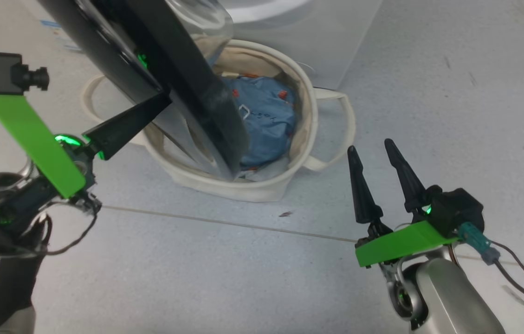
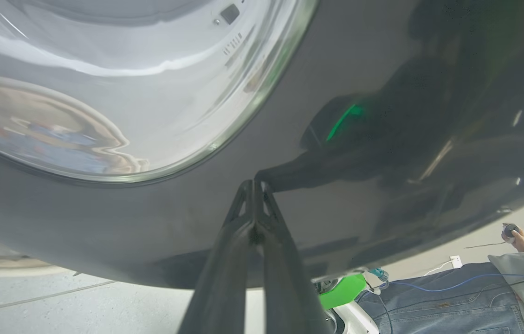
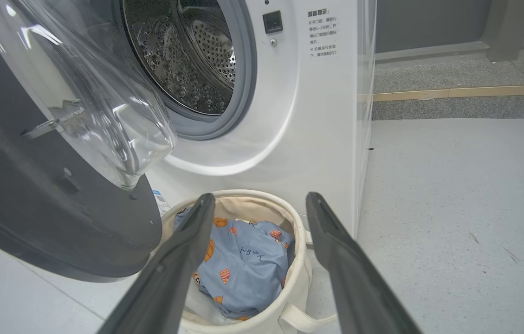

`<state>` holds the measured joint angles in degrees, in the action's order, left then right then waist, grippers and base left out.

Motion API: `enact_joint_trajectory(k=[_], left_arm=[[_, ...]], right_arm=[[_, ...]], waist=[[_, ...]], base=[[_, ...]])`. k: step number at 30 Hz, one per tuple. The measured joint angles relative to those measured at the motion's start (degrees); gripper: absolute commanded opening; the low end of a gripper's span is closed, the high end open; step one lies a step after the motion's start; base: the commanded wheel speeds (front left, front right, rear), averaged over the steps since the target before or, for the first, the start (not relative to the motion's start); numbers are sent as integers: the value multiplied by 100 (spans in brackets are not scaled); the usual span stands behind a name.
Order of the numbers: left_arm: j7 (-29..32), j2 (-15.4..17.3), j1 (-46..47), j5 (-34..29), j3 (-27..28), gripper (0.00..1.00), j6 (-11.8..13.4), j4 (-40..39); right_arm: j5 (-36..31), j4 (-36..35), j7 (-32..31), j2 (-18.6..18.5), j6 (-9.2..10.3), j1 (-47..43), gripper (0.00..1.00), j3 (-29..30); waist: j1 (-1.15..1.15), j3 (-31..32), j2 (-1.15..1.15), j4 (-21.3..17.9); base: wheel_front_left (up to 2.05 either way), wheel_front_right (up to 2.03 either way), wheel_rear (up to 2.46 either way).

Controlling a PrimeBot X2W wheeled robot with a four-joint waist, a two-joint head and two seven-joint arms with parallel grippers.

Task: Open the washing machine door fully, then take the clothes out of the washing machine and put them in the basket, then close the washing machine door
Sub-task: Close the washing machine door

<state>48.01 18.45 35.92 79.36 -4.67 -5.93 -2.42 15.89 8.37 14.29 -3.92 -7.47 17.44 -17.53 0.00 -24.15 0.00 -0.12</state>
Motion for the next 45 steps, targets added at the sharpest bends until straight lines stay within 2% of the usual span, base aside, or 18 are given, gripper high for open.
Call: enact_joint_trajectory(k=[3, 13, 20, 26, 32, 33, 35, 36, 38, 41, 45], left_arm=[[-108, -47, 29, -155, -68, 0, -20, 69], [-846, -521, 166, -154, -159, 0, -74, 587], [-1203, -498, 144, 66, -212, 0, -115, 608], [-1785, -160, -587, -129, -209, 0, -115, 465], [-2616, 449, -1415, -1205, -658, 0, -116, 16], [-3004, 681, -1628, -1724, -871, 0, -116, -135], [-3409, 818, -1818, -2143, -1017, 0, -118, -201], [-3817, 925, -2042, -2586, -1133, 0, -118, -199], [-4227, 1077, -2288, -3250, -1213, 0, -112, -140], [-4778, 1127, -2606, -3954, -1287, 0, 107, -29], [-5293, 1032, -2903, -4441, -1356, 0, 410, 14]], right_arm=[[86, -7, 0, 2, 0, 25, 100, 2], [211, 18, 0, 5, 0, 20, 100, -27], [211, 58, 0, 8, 0, -31, 100, -10], [303, 92, 0, 8, 0, -149, 100, -29], [348, 78, 0, 9, 0, -424, 100, -68], [348, 60, 0, 9, 0, -488, 100, -73], [356, 48, 0, 10, 0, -538, 100, -79], [393, 38, 0, 10, 0, -598, 100, -107], [397, 37, 0, 11, 0, -689, 100, -162], [437, -3, 0, 19, 0, -854, 100, -174], [436, -87, 0, 23, 0, -992, 100, -130]], waist=[[0, -10, 0, -89], [0, 101, 0, -297], [0, 271, 0, -207], [0, 615, 0, -49], [0, 1041, 0, 297], [0, 1176, 0, 455], [0, 1315, 0, 608], [0, 1467, 0, 754], [0, 1620, 0, 886], [-1, 1825, 0, 1070], [-1, 1977, 0, 1331]], base=[[0, 0, 0], [0, 0, 0], [0, 0, 0], [0, 0, 0], [0, 0, 0], [0, 0, 0], [0, 0, 0], [0, 0, 0], [0, 0, 0], [0, 0, 0], [0, 0, 0]])
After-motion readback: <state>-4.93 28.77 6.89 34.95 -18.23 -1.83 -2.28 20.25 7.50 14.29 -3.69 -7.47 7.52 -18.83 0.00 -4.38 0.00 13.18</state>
